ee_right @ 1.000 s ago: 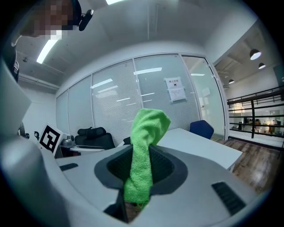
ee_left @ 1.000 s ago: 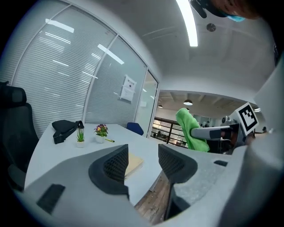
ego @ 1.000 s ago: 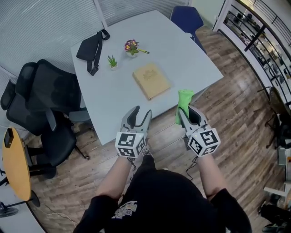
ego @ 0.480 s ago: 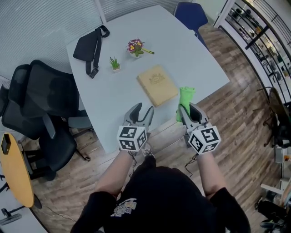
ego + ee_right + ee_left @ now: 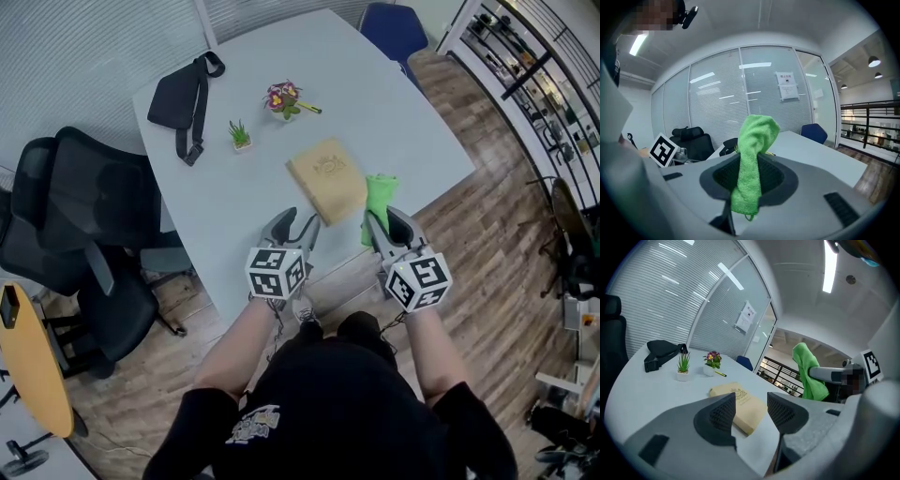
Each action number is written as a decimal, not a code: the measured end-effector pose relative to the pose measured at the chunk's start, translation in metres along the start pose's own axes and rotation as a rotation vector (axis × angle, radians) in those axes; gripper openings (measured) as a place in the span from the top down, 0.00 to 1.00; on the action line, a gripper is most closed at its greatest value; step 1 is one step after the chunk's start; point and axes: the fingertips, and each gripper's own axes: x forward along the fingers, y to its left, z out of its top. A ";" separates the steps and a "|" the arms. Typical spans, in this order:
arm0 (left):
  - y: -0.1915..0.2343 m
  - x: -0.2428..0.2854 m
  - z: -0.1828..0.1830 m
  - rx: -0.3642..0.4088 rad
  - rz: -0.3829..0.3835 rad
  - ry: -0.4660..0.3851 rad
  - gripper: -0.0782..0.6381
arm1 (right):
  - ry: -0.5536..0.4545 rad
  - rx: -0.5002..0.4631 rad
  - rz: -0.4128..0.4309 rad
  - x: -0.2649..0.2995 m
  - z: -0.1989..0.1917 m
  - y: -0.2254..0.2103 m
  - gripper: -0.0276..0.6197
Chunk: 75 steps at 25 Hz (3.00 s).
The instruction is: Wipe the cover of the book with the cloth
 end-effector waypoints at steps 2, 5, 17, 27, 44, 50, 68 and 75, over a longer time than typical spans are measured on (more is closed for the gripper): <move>0.003 0.003 -0.002 -0.021 -0.004 0.010 0.61 | 0.008 -0.013 0.003 0.003 -0.001 0.003 0.80; 0.007 0.009 -0.005 -0.052 -0.001 0.017 0.61 | 0.021 -0.029 0.013 0.009 -0.004 0.005 0.80; 0.025 0.046 -0.025 -0.204 0.071 0.069 0.61 | 0.113 -0.087 0.116 0.049 -0.027 -0.003 0.80; 0.049 0.092 -0.062 -0.346 0.150 0.185 0.59 | 0.243 -0.047 0.219 0.092 -0.072 -0.024 0.80; 0.076 0.127 -0.089 -0.472 0.182 0.271 0.56 | 0.456 -0.008 0.307 0.123 -0.142 -0.021 0.80; 0.079 0.127 -0.094 -0.446 0.163 0.254 0.55 | 0.505 -0.012 0.330 0.123 -0.161 -0.008 0.80; 0.077 0.129 -0.093 -0.474 0.111 0.254 0.55 | 0.525 -0.172 0.312 0.124 -0.172 0.000 0.80; 0.077 0.129 -0.093 -0.481 0.106 0.256 0.55 | 0.520 -0.173 0.308 0.125 -0.171 -0.006 0.80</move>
